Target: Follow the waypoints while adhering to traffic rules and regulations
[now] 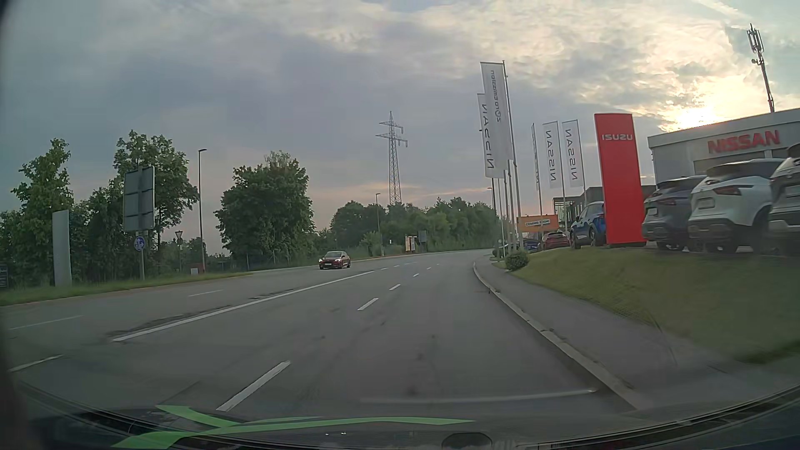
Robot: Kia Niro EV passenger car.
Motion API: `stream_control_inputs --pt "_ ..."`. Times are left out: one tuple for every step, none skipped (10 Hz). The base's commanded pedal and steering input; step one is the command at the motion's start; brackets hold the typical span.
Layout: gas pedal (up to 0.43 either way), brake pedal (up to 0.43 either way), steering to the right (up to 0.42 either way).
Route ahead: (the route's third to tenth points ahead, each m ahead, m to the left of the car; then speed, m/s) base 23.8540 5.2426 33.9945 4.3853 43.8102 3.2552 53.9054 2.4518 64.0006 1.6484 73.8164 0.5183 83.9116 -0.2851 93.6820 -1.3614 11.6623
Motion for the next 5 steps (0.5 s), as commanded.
stream_control_inputs --pt "0.028 0.0 0.002" --pt "0.028 0.0 0.003" --pt "0.028 0.0 0.004" --pt "0.028 0.0 0.004" --pt "0.028 0.0 0.004"
